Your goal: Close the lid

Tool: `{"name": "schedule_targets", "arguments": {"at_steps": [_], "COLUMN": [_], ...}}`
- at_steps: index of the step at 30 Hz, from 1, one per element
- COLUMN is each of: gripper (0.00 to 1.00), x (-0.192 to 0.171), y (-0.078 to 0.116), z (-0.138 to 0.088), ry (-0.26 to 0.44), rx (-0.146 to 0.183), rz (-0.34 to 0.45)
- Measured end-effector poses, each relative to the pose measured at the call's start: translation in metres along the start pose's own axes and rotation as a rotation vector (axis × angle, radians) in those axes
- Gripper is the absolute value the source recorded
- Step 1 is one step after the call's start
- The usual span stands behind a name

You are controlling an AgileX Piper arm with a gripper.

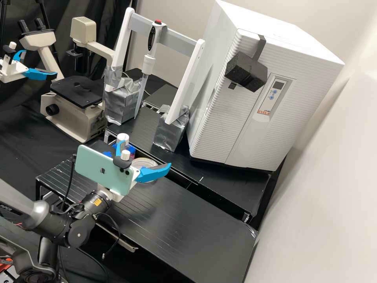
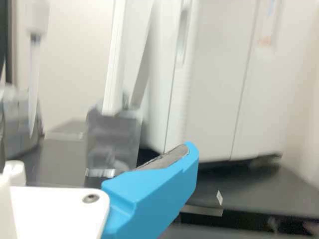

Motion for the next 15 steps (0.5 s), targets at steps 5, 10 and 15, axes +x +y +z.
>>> {"name": "schedule_targets", "arguments": {"at_steps": [5, 10, 15], "gripper": [1.00, 1.00, 1.00], "x": [0.004, 0.013, 0.024], "y": [0.006, 0.012, 0.029], "z": [-0.010, -0.014, -0.021], "ry": [0.060, 0.096, 0.139], "rx": [0.114, 0.176, 0.177], "rz": [0.121, 0.154, 0.215]}}
